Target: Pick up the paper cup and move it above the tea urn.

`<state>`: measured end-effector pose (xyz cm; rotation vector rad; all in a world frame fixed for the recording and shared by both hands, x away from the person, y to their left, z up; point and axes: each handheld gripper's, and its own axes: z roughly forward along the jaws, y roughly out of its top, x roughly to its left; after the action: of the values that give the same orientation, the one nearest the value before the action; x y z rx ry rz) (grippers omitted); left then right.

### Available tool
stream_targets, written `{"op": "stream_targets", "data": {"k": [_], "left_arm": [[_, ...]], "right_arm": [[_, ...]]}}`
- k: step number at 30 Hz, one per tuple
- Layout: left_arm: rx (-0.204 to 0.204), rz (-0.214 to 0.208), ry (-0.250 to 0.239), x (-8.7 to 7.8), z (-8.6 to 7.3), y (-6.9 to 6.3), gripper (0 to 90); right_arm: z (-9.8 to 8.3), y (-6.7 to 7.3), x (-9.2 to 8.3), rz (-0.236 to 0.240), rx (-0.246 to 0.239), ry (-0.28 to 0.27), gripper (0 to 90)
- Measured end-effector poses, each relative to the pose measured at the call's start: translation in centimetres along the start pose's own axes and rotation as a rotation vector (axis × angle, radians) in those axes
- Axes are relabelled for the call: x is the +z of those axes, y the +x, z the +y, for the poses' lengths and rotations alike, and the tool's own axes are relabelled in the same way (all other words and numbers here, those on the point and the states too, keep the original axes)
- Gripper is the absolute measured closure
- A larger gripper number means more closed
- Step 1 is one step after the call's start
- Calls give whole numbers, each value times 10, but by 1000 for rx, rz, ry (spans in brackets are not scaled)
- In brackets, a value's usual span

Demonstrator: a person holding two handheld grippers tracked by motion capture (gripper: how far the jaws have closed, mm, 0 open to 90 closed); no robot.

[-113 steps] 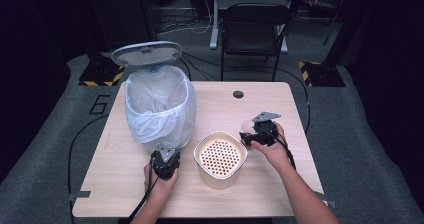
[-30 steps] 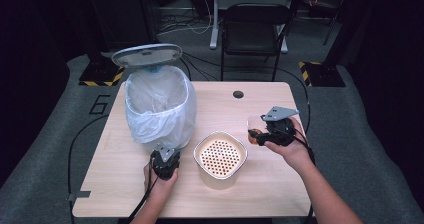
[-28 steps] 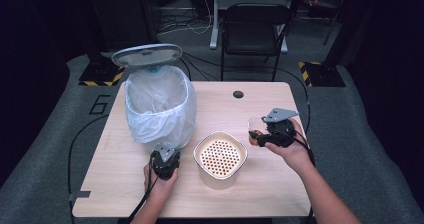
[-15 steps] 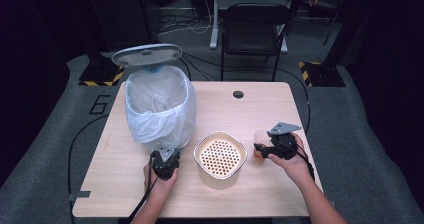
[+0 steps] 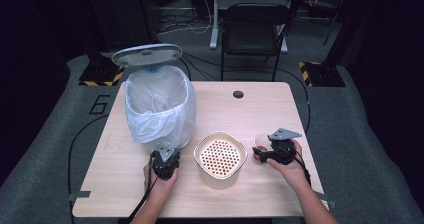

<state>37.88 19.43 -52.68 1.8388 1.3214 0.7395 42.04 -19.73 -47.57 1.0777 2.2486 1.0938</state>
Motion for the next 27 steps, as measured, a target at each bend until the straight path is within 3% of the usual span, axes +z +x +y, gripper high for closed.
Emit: {"op": "stream_targets", "data": {"k": [7,16,23,27], "left_arm": [[0,0,0,0,0,0,711],[0,0,0,0,0,0,711],[-1,0,0,0,0,0,711],[0,0,0,0,0,0,711]], "right_arm": [[-9,-1,5,8,9,8,264],[-7,-4,6,26,23,-2,272],[0,-3,3,29,9,-11,298],[8,-1,-2,31,-32,-10,325]]}}
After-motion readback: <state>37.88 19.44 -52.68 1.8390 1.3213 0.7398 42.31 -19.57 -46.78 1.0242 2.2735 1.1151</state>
